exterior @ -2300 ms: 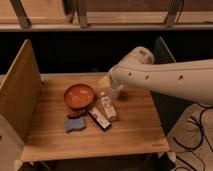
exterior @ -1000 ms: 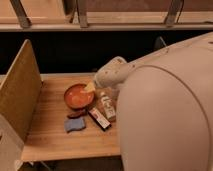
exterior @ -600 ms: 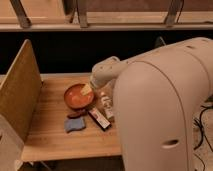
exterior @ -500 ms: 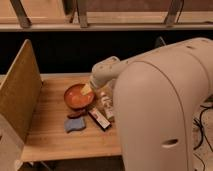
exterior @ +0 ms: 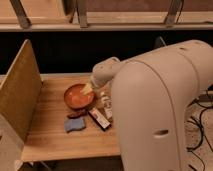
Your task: Pick up the ceramic bowl
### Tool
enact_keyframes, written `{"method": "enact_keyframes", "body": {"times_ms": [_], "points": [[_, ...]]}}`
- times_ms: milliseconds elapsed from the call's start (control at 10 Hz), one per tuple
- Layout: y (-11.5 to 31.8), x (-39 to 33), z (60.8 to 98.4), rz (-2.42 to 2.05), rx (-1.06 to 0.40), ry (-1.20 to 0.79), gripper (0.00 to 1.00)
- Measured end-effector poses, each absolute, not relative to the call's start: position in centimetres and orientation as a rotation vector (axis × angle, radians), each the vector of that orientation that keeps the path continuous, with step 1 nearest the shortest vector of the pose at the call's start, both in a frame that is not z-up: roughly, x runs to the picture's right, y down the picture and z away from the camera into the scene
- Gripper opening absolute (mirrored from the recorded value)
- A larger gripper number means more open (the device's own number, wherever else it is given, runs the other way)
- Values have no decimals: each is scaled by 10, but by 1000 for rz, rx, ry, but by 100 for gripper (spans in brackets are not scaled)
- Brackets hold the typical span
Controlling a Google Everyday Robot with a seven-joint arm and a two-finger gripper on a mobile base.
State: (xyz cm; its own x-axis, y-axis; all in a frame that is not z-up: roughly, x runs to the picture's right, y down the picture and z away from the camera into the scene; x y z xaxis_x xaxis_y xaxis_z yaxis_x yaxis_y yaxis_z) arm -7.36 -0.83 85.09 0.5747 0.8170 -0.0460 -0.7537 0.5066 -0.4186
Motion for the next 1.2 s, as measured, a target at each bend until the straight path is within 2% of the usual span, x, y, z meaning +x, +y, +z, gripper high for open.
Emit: {"method": "enact_keyframes", "body": {"times_ms": [400, 1000, 1100, 1200], "points": [[2, -114, 899, 921, -508, -159, 80], [29, -98, 961, 1017, -580, 11, 80], [32, -100, 966, 1025, -594, 21, 79], [34, -104, 970, 1026, -610, 23, 74]]}}
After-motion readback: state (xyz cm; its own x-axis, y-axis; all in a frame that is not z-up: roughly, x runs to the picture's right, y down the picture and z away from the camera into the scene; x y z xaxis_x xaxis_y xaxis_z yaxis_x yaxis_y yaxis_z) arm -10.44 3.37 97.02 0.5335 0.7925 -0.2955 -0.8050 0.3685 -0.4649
